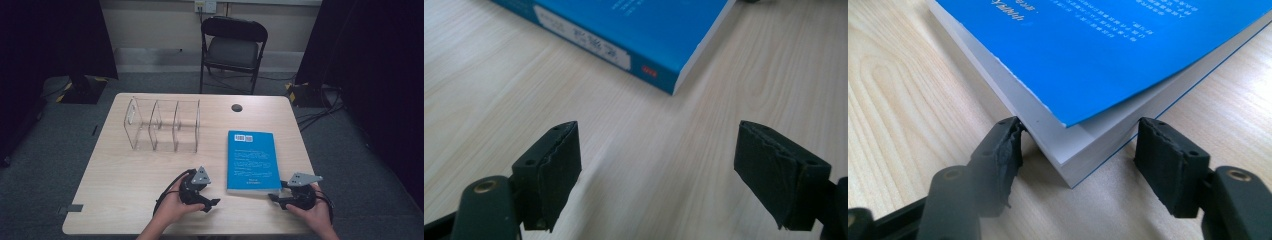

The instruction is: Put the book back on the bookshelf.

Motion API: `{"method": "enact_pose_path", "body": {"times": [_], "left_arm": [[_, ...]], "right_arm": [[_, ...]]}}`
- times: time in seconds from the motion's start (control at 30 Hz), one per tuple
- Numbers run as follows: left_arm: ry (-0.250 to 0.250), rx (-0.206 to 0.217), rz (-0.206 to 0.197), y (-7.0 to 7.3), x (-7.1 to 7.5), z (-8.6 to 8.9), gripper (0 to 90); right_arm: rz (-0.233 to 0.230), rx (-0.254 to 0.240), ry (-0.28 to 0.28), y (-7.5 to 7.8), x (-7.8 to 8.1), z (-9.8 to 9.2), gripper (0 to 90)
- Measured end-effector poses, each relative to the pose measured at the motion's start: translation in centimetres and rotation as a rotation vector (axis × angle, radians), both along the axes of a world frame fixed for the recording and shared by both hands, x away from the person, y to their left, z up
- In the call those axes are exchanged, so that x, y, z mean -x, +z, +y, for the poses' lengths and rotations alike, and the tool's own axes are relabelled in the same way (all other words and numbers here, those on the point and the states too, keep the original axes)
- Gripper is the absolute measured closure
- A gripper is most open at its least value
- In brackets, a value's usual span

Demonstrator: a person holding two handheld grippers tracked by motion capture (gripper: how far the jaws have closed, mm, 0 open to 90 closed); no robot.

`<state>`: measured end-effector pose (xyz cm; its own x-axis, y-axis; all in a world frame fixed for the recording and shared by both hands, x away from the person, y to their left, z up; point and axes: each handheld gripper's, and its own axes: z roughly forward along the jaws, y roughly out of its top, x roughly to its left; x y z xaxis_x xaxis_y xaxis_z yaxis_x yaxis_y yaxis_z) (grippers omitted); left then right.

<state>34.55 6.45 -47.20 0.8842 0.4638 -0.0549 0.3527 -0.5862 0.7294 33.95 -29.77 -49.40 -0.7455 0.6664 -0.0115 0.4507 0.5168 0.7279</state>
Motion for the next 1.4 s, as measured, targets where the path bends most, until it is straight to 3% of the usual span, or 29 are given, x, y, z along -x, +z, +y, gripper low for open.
{"method": "enact_pose_path", "body": {"times": [0.27, 0.33, 0.53, 0.63, 0.8, 0.87, 0.9, 0.97, 1.07, 1.2, 1.4], "left_arm": [[-0.036, -0.008, -0.021, 0.3, -0.3, -1.4, 19.0], [-0.027, 0.014, -0.006, 0.1, -0.4, -1.7, 19.2], [-0.033, 0.022, 0.023, -1.0, -0.8, -3.3, 21.0], [-0.048, -0.022, 0.01, -1.0, -1.1, -3.9, 21.9], [-0.046, -0.031, 0.011, -1.6, -1.3, -4.6, 24.7], [-0.049, -0.058, 0.011, -1.8, -1.5, -4.7, 26.3], [-0.054, -0.036, -0.009, -2.1, -1.6, -4.8, 25.9], [-0.047, -0.033, -0.006, -2.1, -1.7, -4.9, 26.1], [-0.046, -0.053, -0.027, -2.1, -2.0, -4.7, 27.9], [-0.018, -0.081, -0.014, -1.8, -2.3, -3.9, 28.4], [-0.002, -0.082, -0.011, -1.8, -2.5, -3.4, 29.5]], "right_arm": [[0.01, 0.021, 0.013, 0.4, -0.1, 0.0, 38.6], [0.015, 0.023, 0.015, 0.4, -0.2, 0.0, 38.6], [0.012, 0.022, 0.014, 0.4, -0.2, 0.0, 38.7], [0.018, 0.016, 0.013, 0.4, -0.2, 0.0, 38.7], [0.016, 0.02, 0.013, 0.4, -0.2, 0.0, 38.8], [0.016, 0.02, 0.012, 0.4, -0.2, 0.0, 38.7], [0.013, 0.023, 0.013, 0.4, -0.1, 0.0, 38.8], [0.012, 0.013, 0.011, 0.3, -0.1, 0.1, 38.7], [0.009, 0.017, 0.011, 0.3, -0.1, 0.4, 39.2], [-0.001, 0.036, 0.026, 0.3, -0.1, 1.5, 40.7], [0.003, 0.034, 0.024, 0.4, -0.2, 2.4, 41.5]]}}
